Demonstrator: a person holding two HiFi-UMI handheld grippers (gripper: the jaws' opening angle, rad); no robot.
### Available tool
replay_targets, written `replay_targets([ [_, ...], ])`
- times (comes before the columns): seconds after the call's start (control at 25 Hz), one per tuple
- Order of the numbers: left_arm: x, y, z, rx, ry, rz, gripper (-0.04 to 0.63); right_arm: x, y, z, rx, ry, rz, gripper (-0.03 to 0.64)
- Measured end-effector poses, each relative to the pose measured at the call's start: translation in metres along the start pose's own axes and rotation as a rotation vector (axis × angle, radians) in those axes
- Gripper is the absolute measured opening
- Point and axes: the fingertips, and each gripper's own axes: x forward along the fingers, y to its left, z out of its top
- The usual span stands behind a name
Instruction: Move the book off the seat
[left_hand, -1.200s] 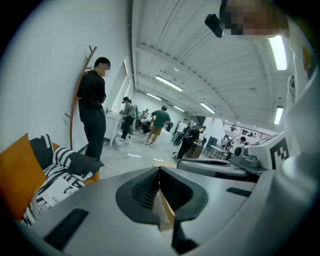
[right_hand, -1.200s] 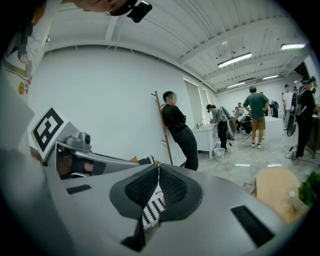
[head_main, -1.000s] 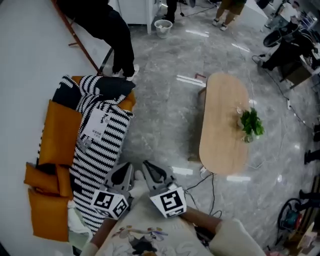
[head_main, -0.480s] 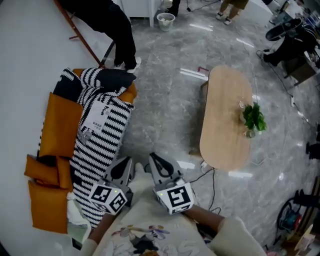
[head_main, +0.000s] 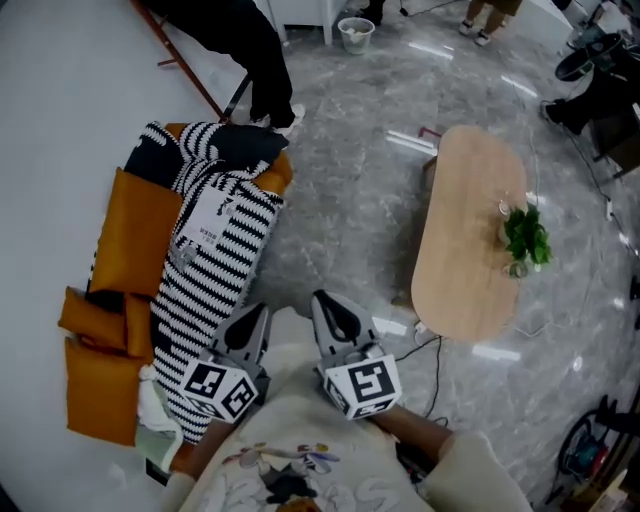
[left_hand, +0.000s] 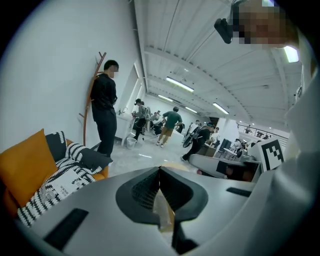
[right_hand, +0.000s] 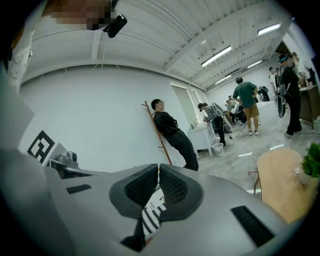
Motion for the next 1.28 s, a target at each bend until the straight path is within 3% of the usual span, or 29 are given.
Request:
replay_targets([
  [0.52,0.036,0.02,-0.005,-0.053,0.102,-0.042,0.009,0.031,-0.028,-0.013,0.079,0.078,-0.062,0.015],
  [0.88,0.076,0.111,0.031,-0.247,0.09,-0.064,0.009,0.12,-0.028,-0.005,0.028,0.164,-0.099,0.015],
  [1.12,0.086,0.19,0.074,-0.224,0.049,-0.073,0.009,0.191,-0.011,0.013,-0.042,0.181,-0.13,0.015],
  [1.28,0.085,0.236,0.099,-0.241,0.011,-0.084,0.009,0.239,-0.008,0.025,0.033,0.188,-0.153,0.015],
])
